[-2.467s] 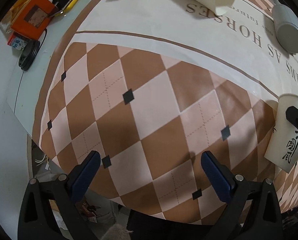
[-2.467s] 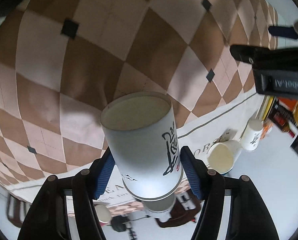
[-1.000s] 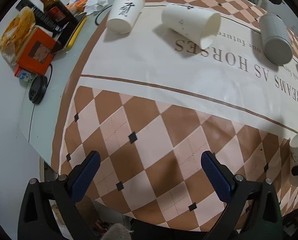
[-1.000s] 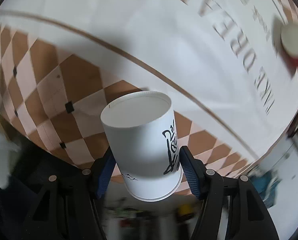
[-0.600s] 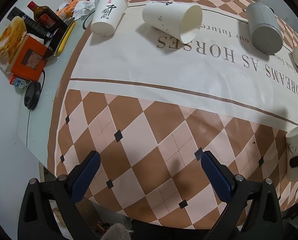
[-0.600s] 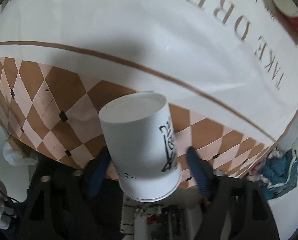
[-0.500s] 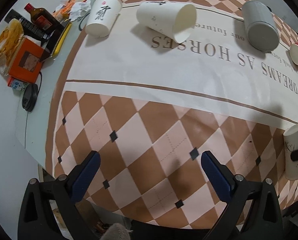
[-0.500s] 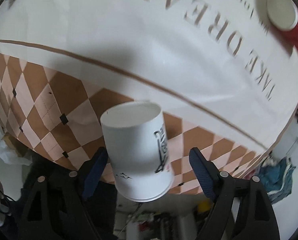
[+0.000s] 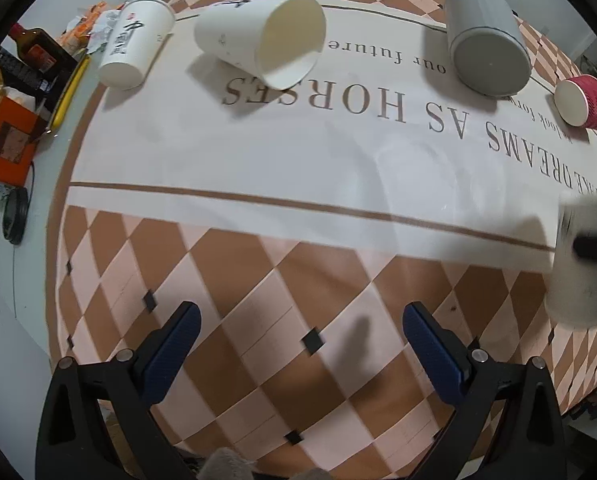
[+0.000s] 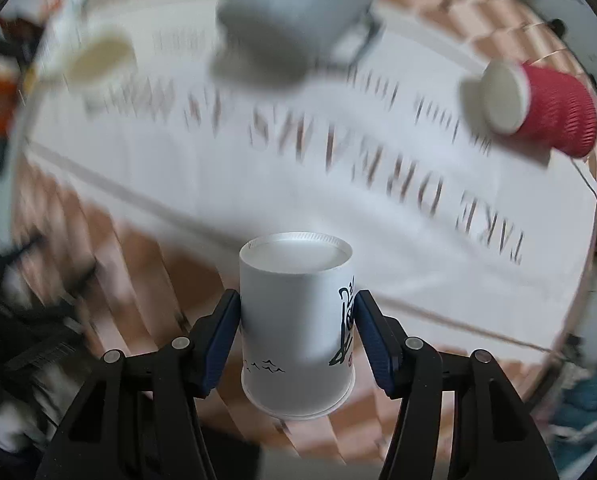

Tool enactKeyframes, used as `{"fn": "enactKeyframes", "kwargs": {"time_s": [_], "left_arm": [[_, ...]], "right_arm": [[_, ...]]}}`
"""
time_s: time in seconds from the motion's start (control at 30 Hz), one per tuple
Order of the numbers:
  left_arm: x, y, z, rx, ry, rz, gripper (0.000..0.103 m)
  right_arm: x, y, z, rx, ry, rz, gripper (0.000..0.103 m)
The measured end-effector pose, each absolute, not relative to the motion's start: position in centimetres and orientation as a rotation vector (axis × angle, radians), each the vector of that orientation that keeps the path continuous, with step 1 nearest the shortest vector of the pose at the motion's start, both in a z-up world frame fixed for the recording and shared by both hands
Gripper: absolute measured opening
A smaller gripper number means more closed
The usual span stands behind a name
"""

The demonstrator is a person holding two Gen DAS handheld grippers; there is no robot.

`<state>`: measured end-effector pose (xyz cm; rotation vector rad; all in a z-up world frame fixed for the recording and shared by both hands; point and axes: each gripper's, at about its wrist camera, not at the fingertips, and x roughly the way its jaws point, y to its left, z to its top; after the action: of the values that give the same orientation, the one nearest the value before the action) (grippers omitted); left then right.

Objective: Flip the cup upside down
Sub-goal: 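Lower the inverted white cup onto the cloth with the right gripper, then open the right gripper and withdraw it from the cup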

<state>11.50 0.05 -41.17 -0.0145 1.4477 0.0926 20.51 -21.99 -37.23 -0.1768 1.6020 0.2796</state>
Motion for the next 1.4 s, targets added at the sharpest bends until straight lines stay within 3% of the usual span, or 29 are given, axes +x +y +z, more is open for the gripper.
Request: {"fn": "enactKeyframes", "kwargs": {"time_s": [0.27, 0.47, 0.73, 0.87, 0.93, 1.13, 1.4], "left_arm": [[13.5, -1.6, -42.2, 0.016, 1.447, 0.100, 0.103], [13.8, -2.2, -42.7, 0.030, 1.453, 0.118, 0.103], [12.5, -3.4, -41.5, 0.061, 1.424, 0.103, 0.103], [12.1, -4.2, -39.8, 0.108, 1.366, 0.091, 0.103], [11.6, -4.6, -38.3, 0.112, 1.335, 0.083, 0.103], [10.2, -5.1, -33.3, 0.114, 1.243, 0.044, 0.103], [8.7, -5.2, -25.8, 0.094, 1.130, -0.013, 0.103]], "right_arm": [[21.9, -22.1, -35.1, 0.030, 1.118, 0.215, 0.060], [21.3, -21.8, -36.7, -0.015, 0.972, 0.220, 0.061], [18.3, -21.8, -37.7, -0.046, 1.018, 0.187, 0.063], [16.9, -22.6, -37.4, -0.031, 1.045, 0.134, 0.084], [15.9, -23.0, -36.8, -0.012, 1.050, 0.108, 0.088], [11.9, -24.7, -33.3, -0.001, 1.039, -0.014, 0.099], [6.9, -26.5, -25.7, -0.008, 1.008, -0.163, 0.102]]}}
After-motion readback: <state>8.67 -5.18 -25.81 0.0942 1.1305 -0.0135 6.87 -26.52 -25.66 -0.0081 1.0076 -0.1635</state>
